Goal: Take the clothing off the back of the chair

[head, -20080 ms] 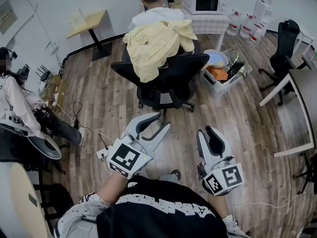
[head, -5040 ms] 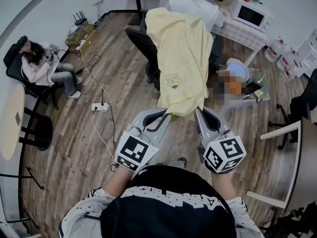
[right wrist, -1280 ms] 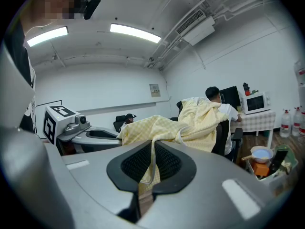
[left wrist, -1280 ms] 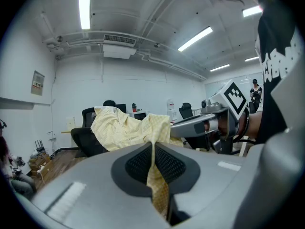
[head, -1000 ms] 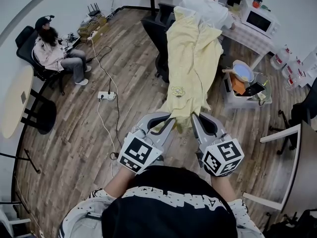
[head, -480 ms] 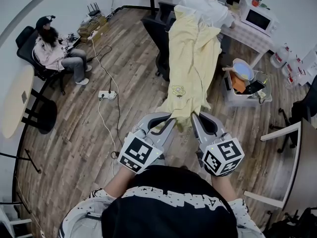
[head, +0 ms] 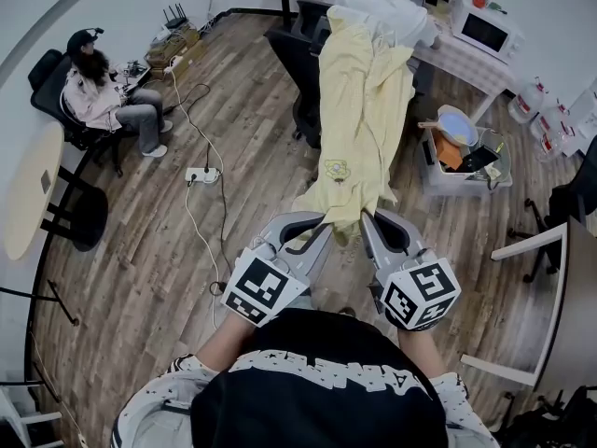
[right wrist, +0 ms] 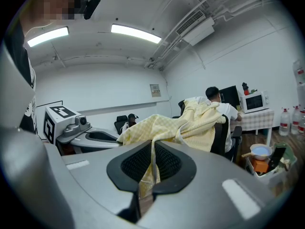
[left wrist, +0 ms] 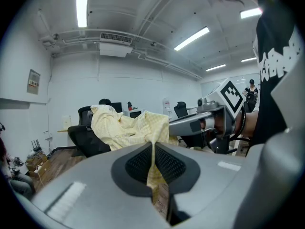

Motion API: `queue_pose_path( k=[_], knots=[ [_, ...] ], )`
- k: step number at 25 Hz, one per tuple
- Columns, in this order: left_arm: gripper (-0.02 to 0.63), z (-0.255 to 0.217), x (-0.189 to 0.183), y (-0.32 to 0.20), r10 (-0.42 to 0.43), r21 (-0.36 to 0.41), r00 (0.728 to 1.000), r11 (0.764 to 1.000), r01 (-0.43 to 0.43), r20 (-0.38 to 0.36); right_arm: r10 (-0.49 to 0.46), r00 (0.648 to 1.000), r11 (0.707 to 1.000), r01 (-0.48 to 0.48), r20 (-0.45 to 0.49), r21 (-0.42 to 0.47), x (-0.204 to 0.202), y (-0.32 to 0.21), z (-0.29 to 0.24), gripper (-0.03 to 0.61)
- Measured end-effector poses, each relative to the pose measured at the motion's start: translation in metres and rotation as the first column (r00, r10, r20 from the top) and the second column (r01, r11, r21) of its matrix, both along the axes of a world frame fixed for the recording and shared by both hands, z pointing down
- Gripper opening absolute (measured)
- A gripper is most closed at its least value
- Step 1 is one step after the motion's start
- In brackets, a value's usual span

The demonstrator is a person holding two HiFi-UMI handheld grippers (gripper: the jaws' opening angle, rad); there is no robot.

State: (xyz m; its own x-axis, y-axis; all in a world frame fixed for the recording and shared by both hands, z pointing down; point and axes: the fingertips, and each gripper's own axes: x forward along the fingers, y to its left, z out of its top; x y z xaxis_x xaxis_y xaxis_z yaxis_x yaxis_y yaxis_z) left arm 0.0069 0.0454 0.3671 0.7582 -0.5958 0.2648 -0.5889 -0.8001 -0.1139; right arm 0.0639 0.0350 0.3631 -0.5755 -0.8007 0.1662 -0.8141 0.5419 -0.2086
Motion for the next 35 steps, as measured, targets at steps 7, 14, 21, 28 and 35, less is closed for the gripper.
queue_pose_path(
  k=[7,14,21,28,35],
  knots=[
    [0.012,0.004,0.002,0.014,0.014,-0.002,1.000,1.000,-0.014,0.010,-0.007,1.000,1.000,0.007,0.009,-0.002,-0.003,0.015,0.003,0.031],
    [0.012,0.005,0.007,0.025,0.022,-0.006,1.000,1.000,-0.022,0.015,-0.022,1.000,1.000,0.022,0.013,-0.005,-0.001,0.025,0.003,0.031],
    [0.012,0.003,0.017,0.031,0.038,-0.016,0.999,0.999,-0.037,0.008,-0.029,1.000,1.000,0.029,0.012,-0.007,0.005,0.031,0.002,0.031],
    [0.012,0.005,0.025,0.033,0.062,-0.030,0.998,0.998,-0.062,0.010,-0.035,0.999,0.999,0.035,0.013,-0.021,0.006,0.035,0.005,0.031],
    [0.012,0.008,0.028,0.038,0.076,-0.049,0.997,0.996,-0.077,-0.009,-0.049,0.999,0.998,0.050,0.014,-0.035,0.005,0.042,0.009,0.031]
  ],
)
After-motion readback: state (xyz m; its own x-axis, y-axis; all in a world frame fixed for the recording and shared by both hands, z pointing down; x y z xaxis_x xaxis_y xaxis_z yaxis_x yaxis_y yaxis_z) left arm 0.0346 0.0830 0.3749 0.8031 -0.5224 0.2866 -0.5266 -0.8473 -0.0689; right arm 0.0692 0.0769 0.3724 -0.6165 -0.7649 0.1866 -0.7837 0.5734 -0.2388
